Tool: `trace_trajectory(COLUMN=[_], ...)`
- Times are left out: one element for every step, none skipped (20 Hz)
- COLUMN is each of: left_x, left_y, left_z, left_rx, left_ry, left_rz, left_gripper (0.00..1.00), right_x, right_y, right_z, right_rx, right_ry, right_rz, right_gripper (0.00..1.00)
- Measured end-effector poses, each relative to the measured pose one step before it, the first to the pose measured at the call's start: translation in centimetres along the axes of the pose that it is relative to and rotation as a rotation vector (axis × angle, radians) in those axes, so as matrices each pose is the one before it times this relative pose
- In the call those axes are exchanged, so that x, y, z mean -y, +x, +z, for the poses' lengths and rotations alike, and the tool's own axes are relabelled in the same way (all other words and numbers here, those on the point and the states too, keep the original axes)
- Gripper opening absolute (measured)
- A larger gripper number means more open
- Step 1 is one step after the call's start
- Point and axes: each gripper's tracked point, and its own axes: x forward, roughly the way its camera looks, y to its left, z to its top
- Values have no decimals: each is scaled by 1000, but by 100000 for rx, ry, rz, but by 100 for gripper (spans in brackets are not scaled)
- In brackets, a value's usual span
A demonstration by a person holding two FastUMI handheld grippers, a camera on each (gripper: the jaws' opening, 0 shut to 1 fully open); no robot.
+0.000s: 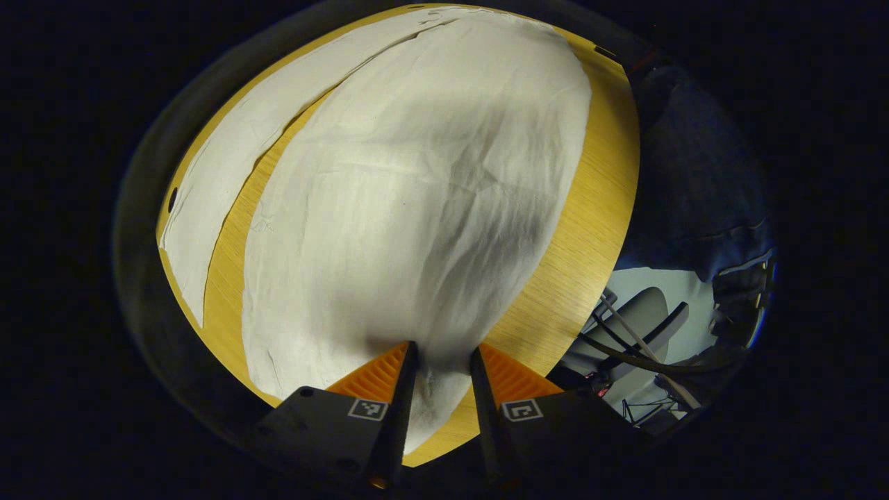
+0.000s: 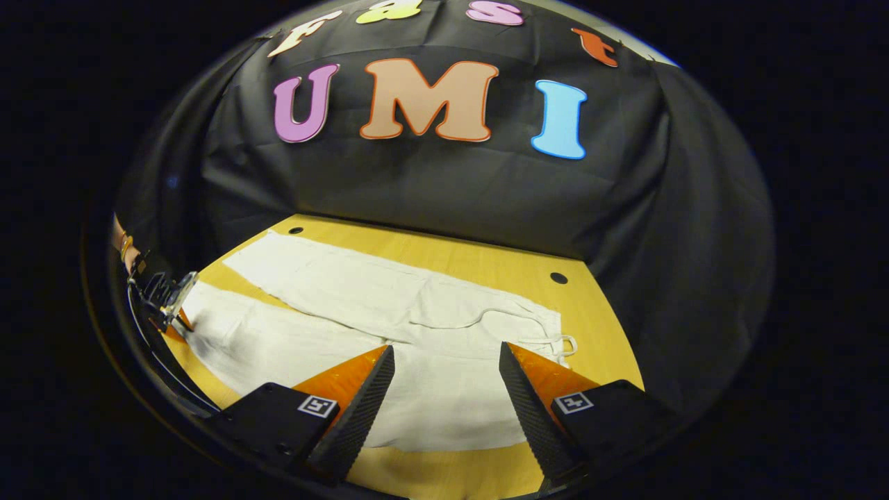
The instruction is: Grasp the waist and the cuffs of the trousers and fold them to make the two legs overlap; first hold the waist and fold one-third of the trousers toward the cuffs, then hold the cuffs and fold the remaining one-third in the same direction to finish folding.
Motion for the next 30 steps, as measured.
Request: trace_trajectory(left_x=[-141, -131, -179, -176, 97, -165, 22, -19, -31, 16, 0, 15, -14, -59, -7, 19, -17, 21, -34, -57, 9, 11, -19, 44, -20, 3, -35, -23, -6, 48], left_y=[-179, 37, -117, 32, -85, 90, -16, 5, -14, 14, 21, 2, 52, -82, 3, 13, 8, -27, -41, 25, 24, 26, -1, -33, -28, 68, -2, -42, 14, 21], left_z=[47, -128, -137, -2, -13, -46, 32, 62, -3, -40, 2, 18, -1, -25, 18, 9, 11, -39, 10, 11, 23, -6, 11, -42, 30, 6, -1, 14, 0, 0], left_rx=[-479, -282, -222, -446, -760, -384, -399, 25, -199, -64, -138, -138, -379, -87, -148, 4, -172, -213, 51, 183, -39, -159, -48, -45, -7, -285, -12, 55, 13, -67], left_ry=[-538, -300, -553, -591, -486, 532, 1077, 702, -66, -541, -717, -683, -247, 99, -12, -294, -159, 21, 360, 183, -228, -63, 83, -9, -126, -11, 184, 188, -194, -168], left_rz=[197, 573, 789, 331, -318, -201, -8, 56, 180, 243, 335, 375, 412, 377, 333, 292, 204, 249, 187, 52, -91, -212, -219, -172, -97, 82, 167, 64, -10, -95], left_gripper=[36, 31, 19, 13, 2, 1, 0, 0, 0, 0, 0, 0, 0, 0, 0, 0, 0, 0, 0, 0, 0, 0, 0, 0, 0, 0, 0, 0, 0, 0], right_x=[-348, -276, -74, -121, 27, -21, 132, 110, 155, 14, -109, -137, 98, 239, 52, -337, -3, -119, -391, -371, -96, 26, 24, -171, 61, -17, 17, 41, 52, -200], right_y=[304, 321, 304, 166, 185, 37, 148, 220, 154, 312, 171, 143, 262, 106, 179, 281, 318, 363, 397, 485, 517, 501, 380, 404, 282, 353, 306, 200, 309, 169], right_z=[-534, -715, -556, -526, -467, -672, -548, -701, -766, -1096, -1075, -1119, -1109, -1563, -981, -871, -838, -824, -756, -797, -408, -470, -283, -362, -11, -9, 34, -117, 16, -127], right_rx=[-1994, -1669, -1493, -1593, -1670, -1707, -1846, -2006, -2334, -3025, -3626, -3344, -3909, -4154, -3010, -2859, -2901, -3015, -3484, -3633, -2525, -2096, -2158, -1781, -1133, -993, -1096, -1104, -990, -1426], right_ry=[-1177, -1366, -1724, -2183, -2643, -3330, -4087, -4967, -5280, -4891, -4343, -4322, -4458, -4437, -3326, -2410, -1978, -1642, -1179, -1256, -1830, -1982, -1312, -807, -465, 131, 590, 388, -413, -450], right_rz=[2485, 2309, 2073, 1662, 1441, 1694, 1734, 2016, 2096, 2682, 3534, 3260, 2266, 1828, 2362, 2729, 2181, 2602, 3479, 3076, 1961, 1604, 1336, 1034, 1054, 1357, 1098, 936, 613, 1248], right_gripper=[98, 98, 98, 98, 98, 98, 98, 98, 98, 98, 98, 98, 98, 98, 98, 98, 98, 98, 98, 97, 98, 98, 98, 98, 98, 97, 97, 98, 97, 98])
